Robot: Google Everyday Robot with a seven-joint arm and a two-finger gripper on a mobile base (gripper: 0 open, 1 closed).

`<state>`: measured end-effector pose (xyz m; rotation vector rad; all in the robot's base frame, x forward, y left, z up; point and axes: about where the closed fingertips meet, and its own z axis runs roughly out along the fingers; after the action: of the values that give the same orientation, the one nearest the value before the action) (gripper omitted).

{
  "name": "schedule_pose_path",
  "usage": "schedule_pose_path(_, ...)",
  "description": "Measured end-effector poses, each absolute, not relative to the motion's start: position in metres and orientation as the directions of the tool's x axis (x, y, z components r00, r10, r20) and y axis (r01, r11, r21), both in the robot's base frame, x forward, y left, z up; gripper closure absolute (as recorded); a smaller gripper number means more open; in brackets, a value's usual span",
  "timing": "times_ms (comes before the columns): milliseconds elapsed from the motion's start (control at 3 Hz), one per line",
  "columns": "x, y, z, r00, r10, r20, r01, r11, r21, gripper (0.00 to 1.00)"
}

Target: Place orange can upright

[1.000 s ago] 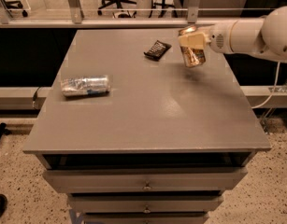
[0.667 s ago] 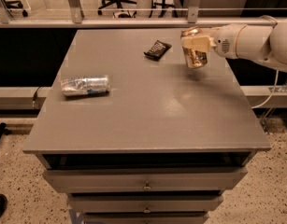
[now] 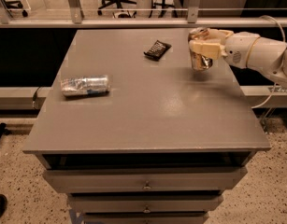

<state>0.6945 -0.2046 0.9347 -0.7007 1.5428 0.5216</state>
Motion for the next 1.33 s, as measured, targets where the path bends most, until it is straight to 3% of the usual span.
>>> schedule_pose_path(1333, 0.6723, -0.2158, 0.9332, 0.071, -0.074, -0.995, -0.762, 0.640, -0.102, 1.00)
